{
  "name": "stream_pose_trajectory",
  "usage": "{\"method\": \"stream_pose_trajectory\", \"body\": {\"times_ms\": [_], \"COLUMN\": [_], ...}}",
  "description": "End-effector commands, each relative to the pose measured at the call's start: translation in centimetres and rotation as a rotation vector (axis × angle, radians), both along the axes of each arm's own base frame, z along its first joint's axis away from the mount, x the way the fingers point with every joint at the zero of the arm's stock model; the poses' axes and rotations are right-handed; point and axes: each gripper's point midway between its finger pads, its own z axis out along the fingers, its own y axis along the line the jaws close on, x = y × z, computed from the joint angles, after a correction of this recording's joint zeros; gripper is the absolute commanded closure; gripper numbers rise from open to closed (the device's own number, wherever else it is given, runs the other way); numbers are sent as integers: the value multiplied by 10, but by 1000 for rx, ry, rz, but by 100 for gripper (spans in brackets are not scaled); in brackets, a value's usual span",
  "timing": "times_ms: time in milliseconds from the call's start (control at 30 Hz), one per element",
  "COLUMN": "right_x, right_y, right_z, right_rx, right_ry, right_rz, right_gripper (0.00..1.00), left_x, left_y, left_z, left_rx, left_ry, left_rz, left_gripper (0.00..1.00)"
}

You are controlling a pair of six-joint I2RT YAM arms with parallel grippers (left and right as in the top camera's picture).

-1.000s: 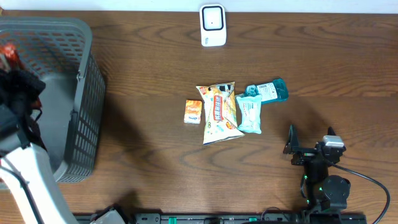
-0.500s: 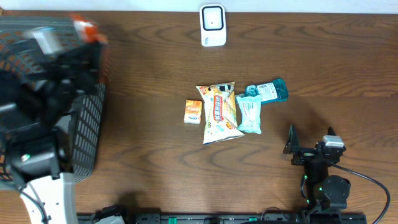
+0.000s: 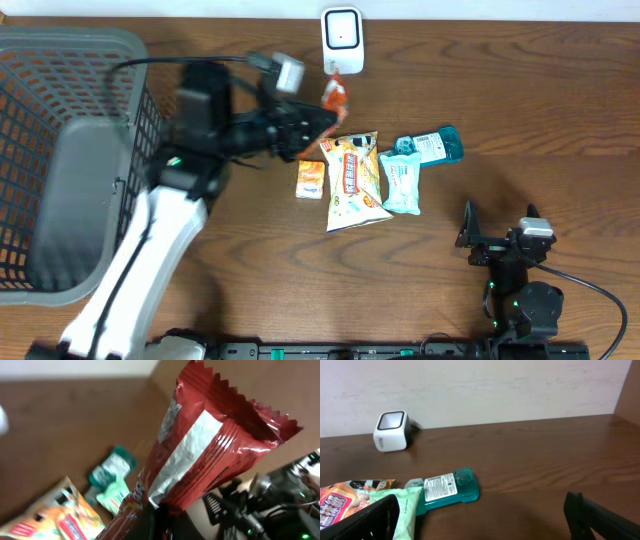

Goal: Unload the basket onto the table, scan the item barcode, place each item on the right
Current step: 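Carry the candy bar to the item pile and drop it on the snack bag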

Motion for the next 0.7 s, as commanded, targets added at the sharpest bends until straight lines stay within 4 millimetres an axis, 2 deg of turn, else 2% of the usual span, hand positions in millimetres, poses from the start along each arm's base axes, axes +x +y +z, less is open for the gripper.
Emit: {"method": "stream_pose_trajectory", "body": {"times_ms": [0, 167, 233, 300, 433, 667], "right_x": [0, 0, 0, 0, 0, 0], "right_y": [-1, -1, -1, -1, -1, -1], "right_z": [-2, -2, -2, -2, -2, -2], "right_rx": [-13, -13, -13, -13, -13, -13], "right_ry": [6, 6, 6, 6, 6, 6], "right_rz": [-3, -3, -3, -3, -3, -3], "right_gripper": [1, 1, 1, 1, 1, 1], "left_x": [11, 28, 36, 43, 43, 24], "left_y": [-24, -37, -33, -19, -2, -22], "left_z": [-41, -104, -128, -154, -173, -178], "left_rx": [53, 158, 221, 321, 424, 458], "left_ry": [61, 218, 284, 345, 398, 399], "left_rz": [-36, 57, 154, 293, 440, 385], "left_gripper": [93, 93, 93, 93, 93, 93]}}
